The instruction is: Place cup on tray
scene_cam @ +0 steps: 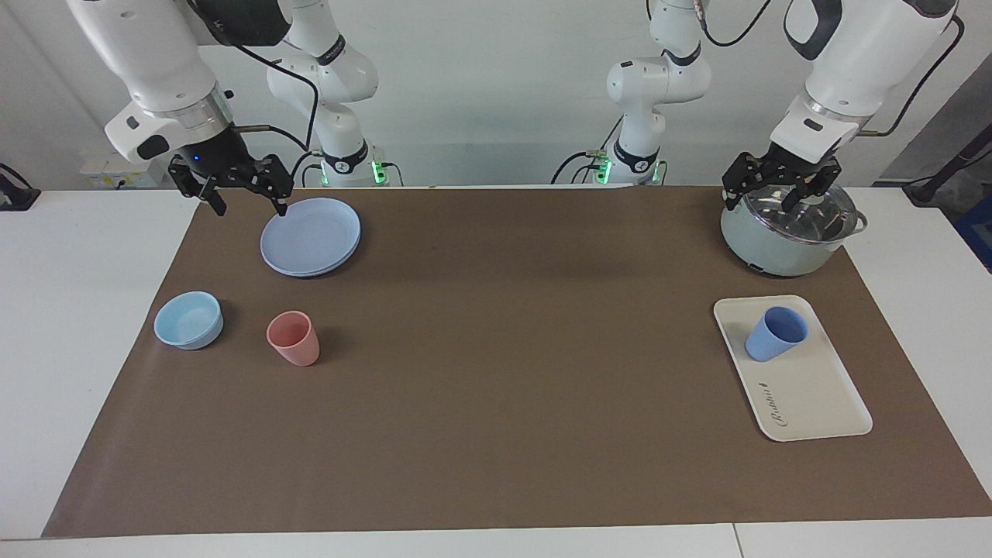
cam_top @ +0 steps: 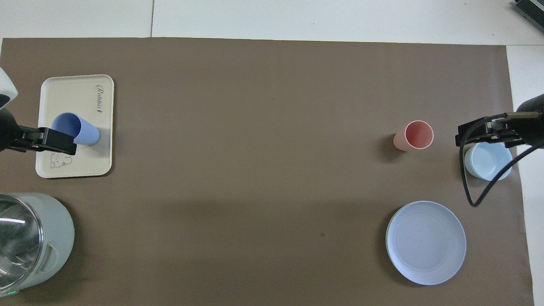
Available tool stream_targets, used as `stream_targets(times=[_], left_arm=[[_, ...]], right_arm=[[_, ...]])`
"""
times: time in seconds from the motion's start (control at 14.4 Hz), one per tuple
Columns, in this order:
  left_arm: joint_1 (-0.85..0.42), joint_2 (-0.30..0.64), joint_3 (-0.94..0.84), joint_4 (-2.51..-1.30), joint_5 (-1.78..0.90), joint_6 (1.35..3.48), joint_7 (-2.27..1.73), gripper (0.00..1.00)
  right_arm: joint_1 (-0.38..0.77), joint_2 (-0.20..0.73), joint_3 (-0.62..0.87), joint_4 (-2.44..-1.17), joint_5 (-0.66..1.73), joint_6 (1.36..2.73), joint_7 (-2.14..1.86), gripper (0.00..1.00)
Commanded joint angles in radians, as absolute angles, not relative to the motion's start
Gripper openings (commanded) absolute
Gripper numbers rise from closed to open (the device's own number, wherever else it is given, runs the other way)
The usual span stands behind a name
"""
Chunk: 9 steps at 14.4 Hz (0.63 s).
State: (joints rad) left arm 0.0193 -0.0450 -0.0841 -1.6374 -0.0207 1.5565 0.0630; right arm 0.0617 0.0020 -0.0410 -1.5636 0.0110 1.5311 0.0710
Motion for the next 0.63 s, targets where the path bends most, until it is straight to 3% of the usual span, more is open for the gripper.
stream_targets(times=[0.0, 0.56], left_arm=[[0.025, -0.06, -0.081, -1.657, -0.034, 1.568, 0.071, 1.0], [0.025, -0.063, -0.081, -1.666, -0.034, 1.568, 0.069, 1.0]], right_arm=[[0.052, 0.005, -0.038, -1.557, 0.006, 1.517, 0.049, 1.0], [-0.008, -0.015, 0.023, -1.56, 0.003, 1.516, 0.043, 1.0]])
